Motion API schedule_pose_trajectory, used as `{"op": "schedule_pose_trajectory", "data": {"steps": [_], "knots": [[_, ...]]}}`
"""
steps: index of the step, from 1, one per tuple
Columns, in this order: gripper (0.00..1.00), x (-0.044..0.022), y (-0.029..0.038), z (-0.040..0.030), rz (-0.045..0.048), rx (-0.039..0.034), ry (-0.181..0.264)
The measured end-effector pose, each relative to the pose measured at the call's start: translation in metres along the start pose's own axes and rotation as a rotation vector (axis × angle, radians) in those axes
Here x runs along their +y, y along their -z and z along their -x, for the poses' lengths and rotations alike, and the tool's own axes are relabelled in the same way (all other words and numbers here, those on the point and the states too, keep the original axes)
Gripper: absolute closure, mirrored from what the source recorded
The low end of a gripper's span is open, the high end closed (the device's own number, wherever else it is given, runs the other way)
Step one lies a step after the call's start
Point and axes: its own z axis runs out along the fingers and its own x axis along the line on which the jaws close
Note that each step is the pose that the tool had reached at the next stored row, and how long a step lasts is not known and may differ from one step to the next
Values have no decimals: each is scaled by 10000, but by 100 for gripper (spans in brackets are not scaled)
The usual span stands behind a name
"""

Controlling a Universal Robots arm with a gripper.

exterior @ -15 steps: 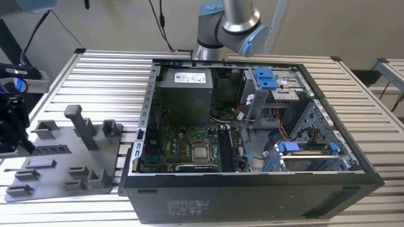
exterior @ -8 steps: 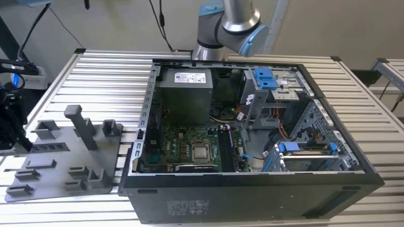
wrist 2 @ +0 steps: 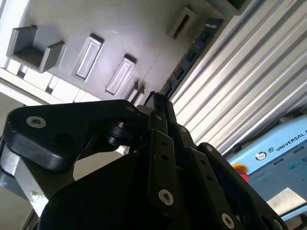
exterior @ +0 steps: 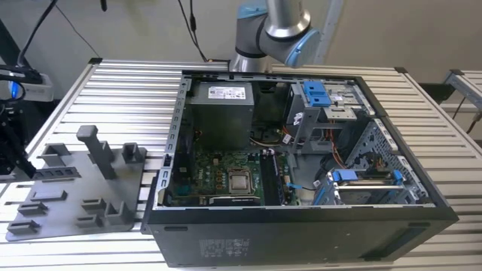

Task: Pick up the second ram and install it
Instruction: 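Pick up the second ram and move it above second insertion slot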

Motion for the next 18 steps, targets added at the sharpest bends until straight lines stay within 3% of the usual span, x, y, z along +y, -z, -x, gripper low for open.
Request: {"op": "schedule_pose_trajectory", "data": {"steps": [18], "knots": [[86, -4, 218, -3, 0, -2, 0]]}}
